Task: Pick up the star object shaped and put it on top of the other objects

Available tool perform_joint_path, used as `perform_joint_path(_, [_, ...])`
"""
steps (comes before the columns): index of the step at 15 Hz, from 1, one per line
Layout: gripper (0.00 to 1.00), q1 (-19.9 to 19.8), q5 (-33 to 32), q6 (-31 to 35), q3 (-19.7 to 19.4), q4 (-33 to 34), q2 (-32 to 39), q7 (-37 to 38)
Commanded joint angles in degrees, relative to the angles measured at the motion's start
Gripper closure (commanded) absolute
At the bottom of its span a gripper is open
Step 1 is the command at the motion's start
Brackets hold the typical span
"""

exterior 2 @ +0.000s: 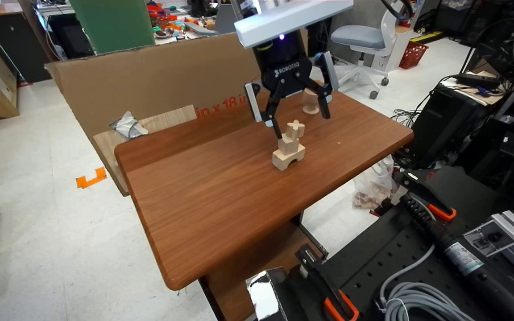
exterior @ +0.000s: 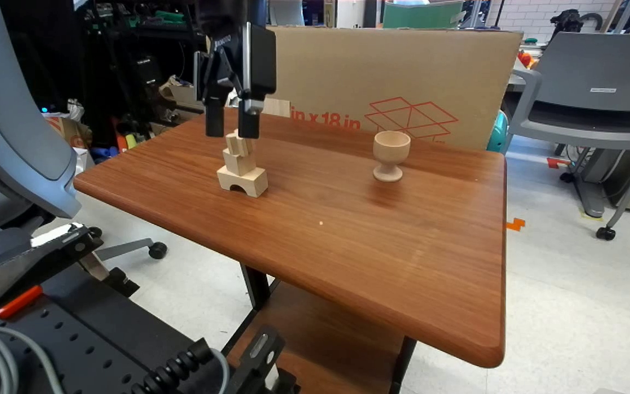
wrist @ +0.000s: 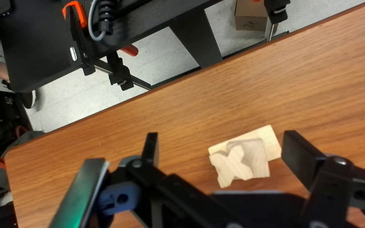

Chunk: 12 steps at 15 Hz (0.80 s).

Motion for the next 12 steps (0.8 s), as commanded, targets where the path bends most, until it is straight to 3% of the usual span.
perform_joint_path(1, [0.00, -0.2, 1.7, -0.9, 0.2, -4.3, -8.2, -2.4])
perform_joint_path(5, [0.00, -2.2, 5.1, 0.7, 0.7, -6.1, -14.9, -8.1])
perform_joint_path(7, [0.00, -3.5, 7.5, -2.7, 0.8, -4.8, -16.2, -13.2])
perform_joint_path(9, [0.00, -2.6, 5.3, -2.0, 0.5, -3.7, -14.7, -10.4])
perform_joint_path(12, [0.00, -3.8, 5.6, -2.7, 0.4, -3.8, -15.6, -12.6])
